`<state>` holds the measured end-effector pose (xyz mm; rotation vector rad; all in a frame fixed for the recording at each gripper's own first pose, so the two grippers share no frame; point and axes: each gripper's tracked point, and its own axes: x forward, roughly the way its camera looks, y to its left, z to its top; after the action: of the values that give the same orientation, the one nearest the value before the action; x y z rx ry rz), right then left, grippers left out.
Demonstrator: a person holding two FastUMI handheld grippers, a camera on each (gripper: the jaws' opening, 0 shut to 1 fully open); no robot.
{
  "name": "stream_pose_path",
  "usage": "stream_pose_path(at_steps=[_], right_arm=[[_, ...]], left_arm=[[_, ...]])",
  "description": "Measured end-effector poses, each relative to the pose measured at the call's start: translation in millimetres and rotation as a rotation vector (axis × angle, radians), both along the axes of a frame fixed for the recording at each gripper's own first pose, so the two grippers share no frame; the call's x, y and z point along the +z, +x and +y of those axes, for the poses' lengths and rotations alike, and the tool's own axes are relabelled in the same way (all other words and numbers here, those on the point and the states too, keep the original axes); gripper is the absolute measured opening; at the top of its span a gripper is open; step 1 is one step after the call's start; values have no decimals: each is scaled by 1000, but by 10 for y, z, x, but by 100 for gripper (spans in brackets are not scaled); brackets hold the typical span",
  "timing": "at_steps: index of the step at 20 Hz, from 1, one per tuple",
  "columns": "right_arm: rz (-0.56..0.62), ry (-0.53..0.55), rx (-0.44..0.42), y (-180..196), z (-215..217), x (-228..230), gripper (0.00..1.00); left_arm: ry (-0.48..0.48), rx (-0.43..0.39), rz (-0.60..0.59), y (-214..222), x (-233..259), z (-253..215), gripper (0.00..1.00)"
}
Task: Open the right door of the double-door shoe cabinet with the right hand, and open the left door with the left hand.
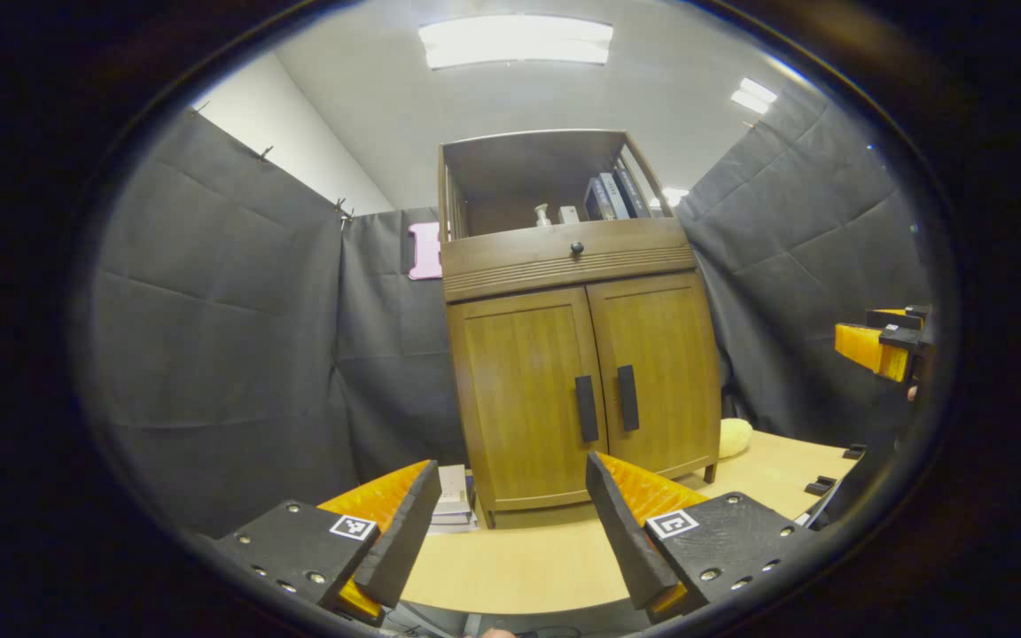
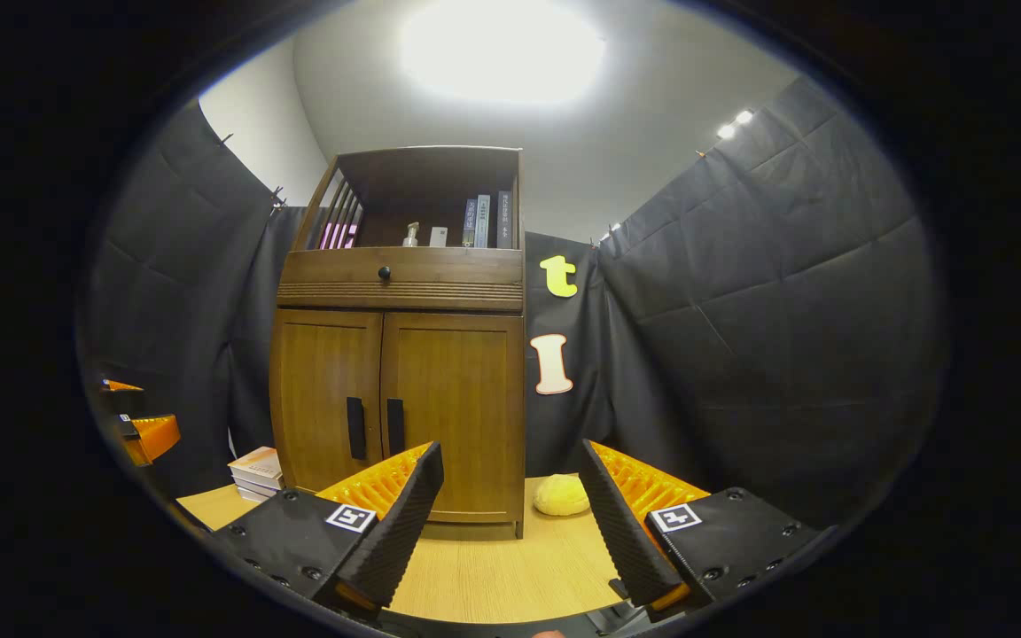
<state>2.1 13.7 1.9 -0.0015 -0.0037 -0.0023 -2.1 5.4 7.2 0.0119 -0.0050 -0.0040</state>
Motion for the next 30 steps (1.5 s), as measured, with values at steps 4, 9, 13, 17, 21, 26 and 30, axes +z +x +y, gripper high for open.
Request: stream_pose_path(at_steps=[4,9,13,17,21,26,30], right_arm=[[-11,-6,2,69,65,59,96],[-42,-6,28,295,184,204,96],[-38,16,64,558,329,228,96],[-38,36,101,944,471,183,94],[-20,63,144,1390,691,62,96],[1,74,204,1890,982,-87,96],[25,75,251,2209,1203,-250,96]], left_arm=[[-5,7,-3,-15,66,61,96],[-12,35,-8,-30,129,138,96],[-29,63,10,-32,90,176,96],[-23,93,21,55,57,191,96],[1,123,28,178,39,222,96],[-1,174,57,379,-61,268,96],[-14,208,78,569,-136,312,96]])
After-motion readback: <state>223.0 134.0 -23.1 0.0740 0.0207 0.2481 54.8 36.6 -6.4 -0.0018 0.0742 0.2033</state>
